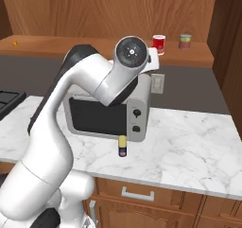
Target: Pick the cans from the counter and place them in their designated side in the cabinet.
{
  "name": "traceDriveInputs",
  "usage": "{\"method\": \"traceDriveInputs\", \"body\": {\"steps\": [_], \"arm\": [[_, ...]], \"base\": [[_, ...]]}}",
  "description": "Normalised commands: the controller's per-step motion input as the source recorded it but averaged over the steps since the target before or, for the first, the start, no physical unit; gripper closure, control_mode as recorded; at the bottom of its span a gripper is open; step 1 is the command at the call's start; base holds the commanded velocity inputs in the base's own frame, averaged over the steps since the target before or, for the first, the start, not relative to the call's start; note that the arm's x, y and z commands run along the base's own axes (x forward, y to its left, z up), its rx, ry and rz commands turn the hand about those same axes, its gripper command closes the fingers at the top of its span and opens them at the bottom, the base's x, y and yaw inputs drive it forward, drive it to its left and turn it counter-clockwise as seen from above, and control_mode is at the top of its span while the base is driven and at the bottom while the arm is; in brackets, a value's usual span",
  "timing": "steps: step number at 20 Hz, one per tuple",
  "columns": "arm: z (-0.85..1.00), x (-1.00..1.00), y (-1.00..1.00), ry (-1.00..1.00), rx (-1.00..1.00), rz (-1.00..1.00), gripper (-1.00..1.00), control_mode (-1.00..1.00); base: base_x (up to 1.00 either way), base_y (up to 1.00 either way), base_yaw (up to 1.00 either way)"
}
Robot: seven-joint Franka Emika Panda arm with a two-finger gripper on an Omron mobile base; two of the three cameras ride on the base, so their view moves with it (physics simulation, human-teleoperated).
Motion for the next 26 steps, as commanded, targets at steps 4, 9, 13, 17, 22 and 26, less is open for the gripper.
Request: {"method": "traceDriveInputs", "body": {"steps": [4,9,13,17,22,26], "arm": [[0.00,-0.42,0.09,-0.02,0.00,0.00,-1.00,-1.00],[0.00,-0.42,0.03,-0.02,0.00,-0.03,-1.00,-1.00],[0.00,-0.45,0.00,-0.01,-0.01,0.00,-1.00,-1.00],[0.00,-0.36,0.00,0.09,-0.01,0.00,-1.00,-1.00],[-0.11,-0.23,0.00,0.16,-0.02,0.00,-1.00,-1.00],[-0.25,-0.07,0.00,0.12,-0.03,0.00,-1.00,-1.00]], "base": [[0.00,0.00,0.00],[0.00,0.00,0.00],[0.00,0.00,0.00],[0.00,0.00,0.00],[0.00,0.00,0.00],[0.00,0.00,0.00]]}}
